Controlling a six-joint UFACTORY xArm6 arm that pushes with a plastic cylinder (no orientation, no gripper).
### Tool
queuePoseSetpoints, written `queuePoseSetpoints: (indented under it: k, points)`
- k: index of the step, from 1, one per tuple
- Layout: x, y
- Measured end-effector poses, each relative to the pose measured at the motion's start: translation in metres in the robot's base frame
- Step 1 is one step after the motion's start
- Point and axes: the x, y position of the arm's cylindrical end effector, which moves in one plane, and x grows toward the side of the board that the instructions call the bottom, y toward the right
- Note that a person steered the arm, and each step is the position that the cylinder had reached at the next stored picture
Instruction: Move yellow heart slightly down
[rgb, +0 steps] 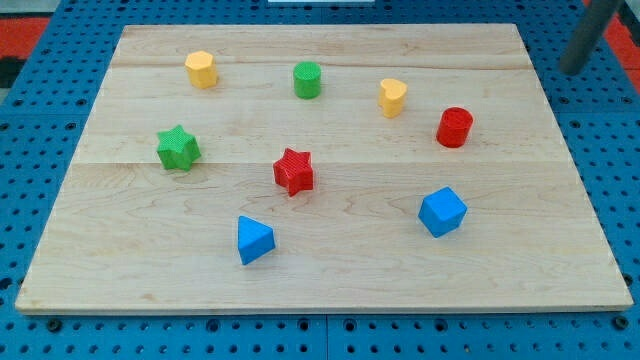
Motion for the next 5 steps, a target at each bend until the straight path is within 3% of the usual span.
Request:
queuePoseSetpoints:
  k: [1, 2, 3, 5]
  points:
    - [-0.028, -0.06]
    - [-0.025, -0.122]
    - [-0.004, -0.175]
    - [0.033, -0.213]
